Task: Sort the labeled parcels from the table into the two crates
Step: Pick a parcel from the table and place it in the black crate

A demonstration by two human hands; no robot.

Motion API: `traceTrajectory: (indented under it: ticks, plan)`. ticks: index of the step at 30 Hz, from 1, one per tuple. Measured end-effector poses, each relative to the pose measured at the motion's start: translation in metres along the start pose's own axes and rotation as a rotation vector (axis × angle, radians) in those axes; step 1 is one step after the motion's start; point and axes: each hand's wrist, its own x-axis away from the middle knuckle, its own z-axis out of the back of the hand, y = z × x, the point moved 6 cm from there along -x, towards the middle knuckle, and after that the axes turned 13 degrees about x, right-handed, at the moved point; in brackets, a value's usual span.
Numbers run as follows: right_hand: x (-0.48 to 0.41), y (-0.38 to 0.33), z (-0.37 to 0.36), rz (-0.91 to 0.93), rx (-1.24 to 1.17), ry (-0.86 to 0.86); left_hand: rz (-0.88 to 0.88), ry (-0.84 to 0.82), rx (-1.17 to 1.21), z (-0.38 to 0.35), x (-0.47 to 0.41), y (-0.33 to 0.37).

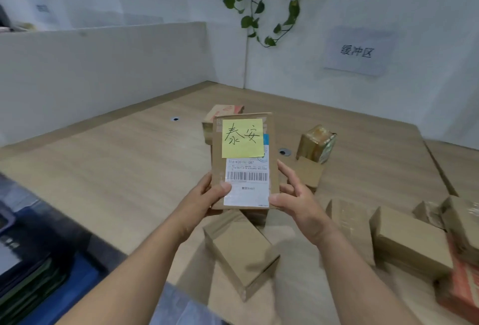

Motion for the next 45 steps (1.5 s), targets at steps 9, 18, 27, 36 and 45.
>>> traceTrajectory:
  ticks: [9, 18, 27, 36, 45]
  plan:
    - [-0.007, 0.011, -0.058, 0.082, -0.086, -0.117, 0.017, 0.376, -0.361, 0.072, 0.078, 0.000]
    - [-0.029, -0.012, -0.158, 0.135, -0.093, -0.386, 0.064, 0.658, -0.912, 0.156, 0.166, 0.011]
    - [-0.045, -0.059, -0.289, 0.187, 0.018, -0.556, 0.104, 0.847, -0.990, 0.258, 0.233, 0.026]
    - [-0.045, -0.097, -0.460, 0.164, 0.019, -0.651, 0.135, 0.909, -0.999, 0.384, 0.313, 0.038]
    - [-0.029, -0.109, -0.631, 0.167, 0.067, -0.792, 0.227, 1.027, -0.975, 0.507, 0.415, 0.023]
